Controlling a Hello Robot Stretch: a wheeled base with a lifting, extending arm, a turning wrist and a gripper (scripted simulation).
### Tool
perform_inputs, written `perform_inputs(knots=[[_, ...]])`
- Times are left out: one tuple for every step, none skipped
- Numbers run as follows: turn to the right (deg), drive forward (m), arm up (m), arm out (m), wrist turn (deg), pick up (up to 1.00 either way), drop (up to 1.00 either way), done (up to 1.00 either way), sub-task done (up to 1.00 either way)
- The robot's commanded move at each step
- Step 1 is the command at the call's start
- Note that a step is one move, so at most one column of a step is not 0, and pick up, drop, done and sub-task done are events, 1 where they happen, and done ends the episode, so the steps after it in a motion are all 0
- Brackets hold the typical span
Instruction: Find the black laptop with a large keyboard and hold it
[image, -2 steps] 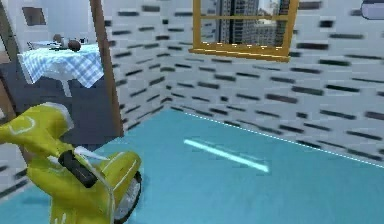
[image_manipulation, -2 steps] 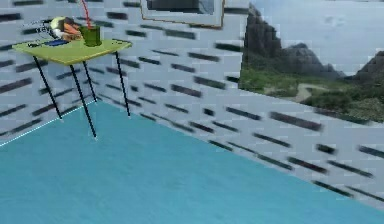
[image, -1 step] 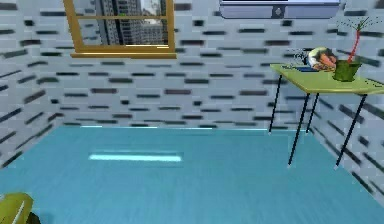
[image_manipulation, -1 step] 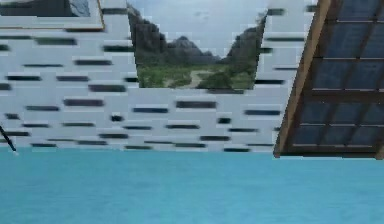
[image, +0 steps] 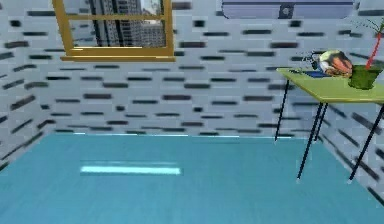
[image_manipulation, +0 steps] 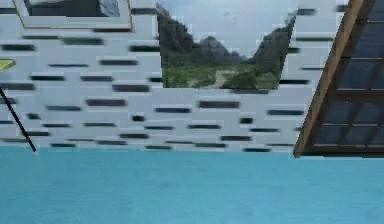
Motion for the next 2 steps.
perform_inputs(knots=[[45.0,0.0,0.0,0.0,0.0,0.0,0.0,0.0,0.0],[45.0,0.0,0.0,0.0,0.0,0.0,0.0,0.0,0.0]])
